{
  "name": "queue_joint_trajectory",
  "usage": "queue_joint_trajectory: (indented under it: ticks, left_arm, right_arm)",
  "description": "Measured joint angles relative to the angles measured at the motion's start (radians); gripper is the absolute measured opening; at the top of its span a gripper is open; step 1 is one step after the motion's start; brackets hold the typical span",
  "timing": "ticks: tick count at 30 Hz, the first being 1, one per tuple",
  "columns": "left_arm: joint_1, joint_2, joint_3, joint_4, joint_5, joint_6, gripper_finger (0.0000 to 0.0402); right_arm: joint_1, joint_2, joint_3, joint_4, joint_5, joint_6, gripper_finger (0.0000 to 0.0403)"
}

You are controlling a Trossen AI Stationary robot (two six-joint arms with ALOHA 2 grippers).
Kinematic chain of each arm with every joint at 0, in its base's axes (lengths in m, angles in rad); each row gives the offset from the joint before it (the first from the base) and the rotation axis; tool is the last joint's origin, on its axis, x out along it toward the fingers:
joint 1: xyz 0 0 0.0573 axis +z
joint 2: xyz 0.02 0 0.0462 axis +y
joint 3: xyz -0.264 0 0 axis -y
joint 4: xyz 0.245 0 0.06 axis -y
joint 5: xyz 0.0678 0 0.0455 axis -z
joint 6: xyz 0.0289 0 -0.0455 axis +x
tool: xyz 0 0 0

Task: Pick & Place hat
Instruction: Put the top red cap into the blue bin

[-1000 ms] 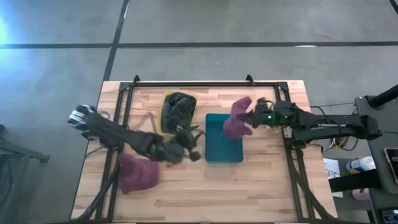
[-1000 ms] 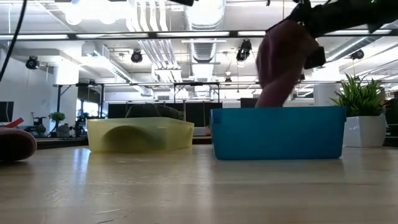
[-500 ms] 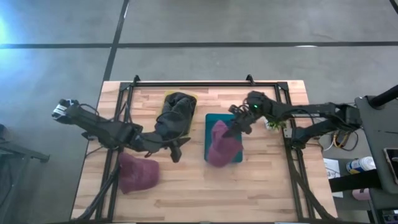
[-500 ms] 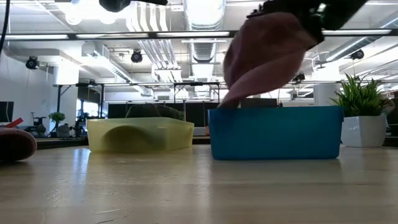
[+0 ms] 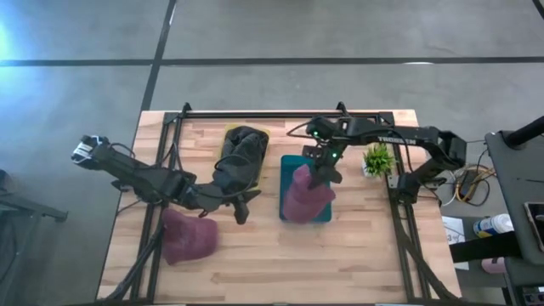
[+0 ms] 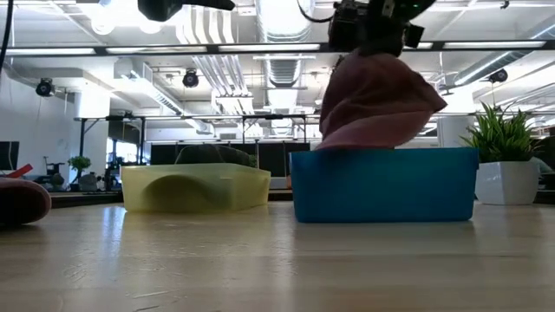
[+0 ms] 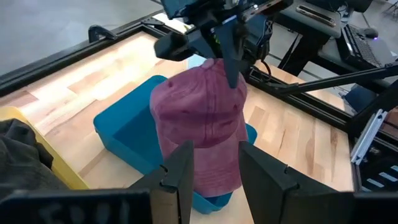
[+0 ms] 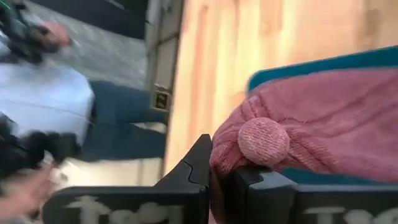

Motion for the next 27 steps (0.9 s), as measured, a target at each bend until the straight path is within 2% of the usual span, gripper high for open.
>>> queue_joint_trajectory:
  ticks: [12,17,25,27]
  left_arm:
    - [0.014,0.0,0.0,-0.001,-0.011,0.017,0.0117]
    - [0.015,0.0,0.0,-0.001,-0.011,0.018,0.0117]
    - [0.03,0.001,0.0,-0.019,-0.011,0.02,0.0117]
    - [0.033,0.001,0.0,-0.019,-0.011,0.02,0.0117]
  right_arm:
    - [-0.051,0.169,0.214,-0.107,0.095,-0.243,0.0013]
    - [-0.058,0.213,0.246,-0.15,0.137,-0.324,0.0013]
    - [-0.064,0.251,0.262,-0.165,0.145,-0.361,0.0013]
    - [-0.065,0.263,0.261,-0.18,0.177,-0.364,0.0013]
